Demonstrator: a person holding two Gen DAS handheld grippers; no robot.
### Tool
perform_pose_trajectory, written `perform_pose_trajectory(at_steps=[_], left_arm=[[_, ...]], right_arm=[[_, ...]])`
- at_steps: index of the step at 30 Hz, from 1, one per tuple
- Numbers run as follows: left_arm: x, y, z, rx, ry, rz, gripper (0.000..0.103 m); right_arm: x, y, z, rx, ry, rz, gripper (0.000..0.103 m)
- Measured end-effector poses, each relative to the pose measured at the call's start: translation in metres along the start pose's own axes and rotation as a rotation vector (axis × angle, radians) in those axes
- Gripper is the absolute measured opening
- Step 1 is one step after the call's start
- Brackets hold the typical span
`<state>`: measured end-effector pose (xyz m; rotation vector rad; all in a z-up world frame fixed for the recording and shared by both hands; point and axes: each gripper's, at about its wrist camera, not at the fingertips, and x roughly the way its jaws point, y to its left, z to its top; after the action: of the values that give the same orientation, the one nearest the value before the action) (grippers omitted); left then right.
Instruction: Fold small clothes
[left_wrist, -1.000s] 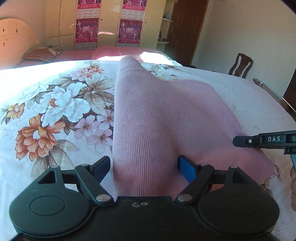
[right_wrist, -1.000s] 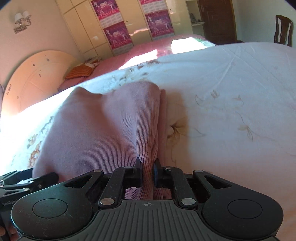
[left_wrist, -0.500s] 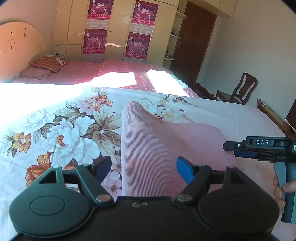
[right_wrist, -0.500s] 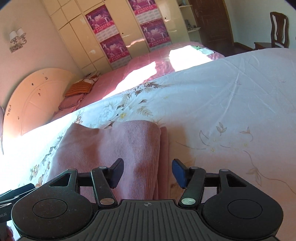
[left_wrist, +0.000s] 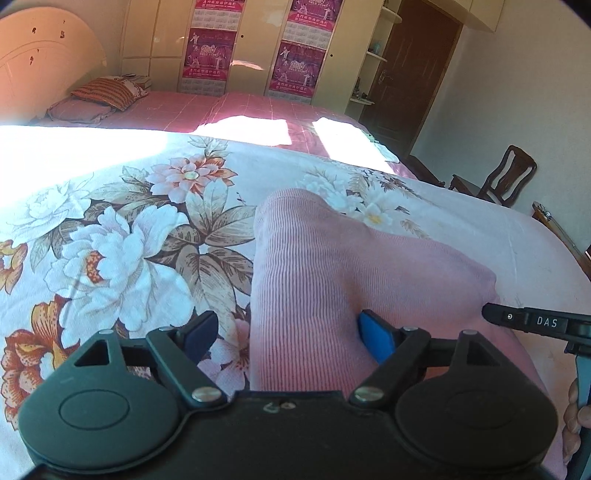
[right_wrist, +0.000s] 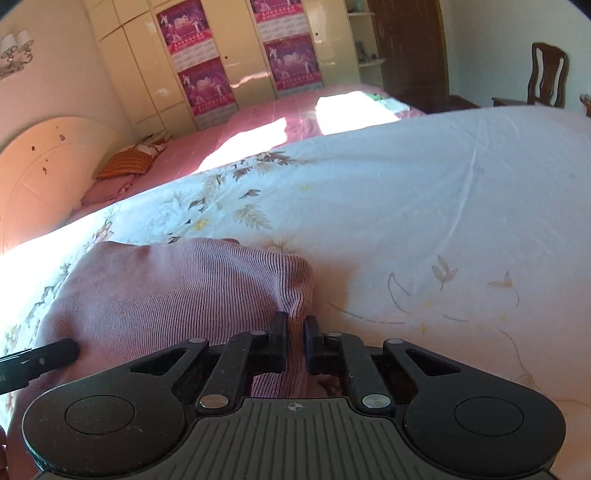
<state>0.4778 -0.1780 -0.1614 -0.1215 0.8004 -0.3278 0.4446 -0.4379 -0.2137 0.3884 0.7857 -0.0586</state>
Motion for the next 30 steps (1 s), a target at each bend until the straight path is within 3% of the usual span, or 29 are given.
perform_pose_trajectory(at_steps=[2,6,11,15,21,26,30], left_arm=[[-0.012,-0.003,0.005,0.012,-0.035,-0.001,0.075],[-0.028,-0.018,0.019,0.077,-0.105,-0.025,0.073],[0.004,-0.031,0.032,0.09,-0.048,-0.026,0.066],[0.028,-0.025,0.033,0.072,0.014,-0.002,0.066],[0.043,-0.022,0.027,0.061,0.035,0.027,0.068],[0.048,-0.025,0.027,0.059,0.04,0.055,0.073],[0.036,-0.026,0.028,0.065,0.04,0.06,0.073]], right_arm=[[-0.007,-0.001,0.005,0.017,-0.016,0.007,0.01],[-0.031,0.011,0.02,-0.015,-0.091,0.01,0.01],[-0.019,0.048,0.029,-0.065,-0.061,0.07,0.01],[0.014,0.051,0.018,-0.073,0.002,0.024,0.01],[0.032,0.046,0.01,-0.175,-0.039,-0.095,0.01],[0.044,0.044,0.0,-0.232,-0.071,-0.135,0.01],[0.034,0.045,0.005,-0.236,-0.054,-0.113,0.01]])
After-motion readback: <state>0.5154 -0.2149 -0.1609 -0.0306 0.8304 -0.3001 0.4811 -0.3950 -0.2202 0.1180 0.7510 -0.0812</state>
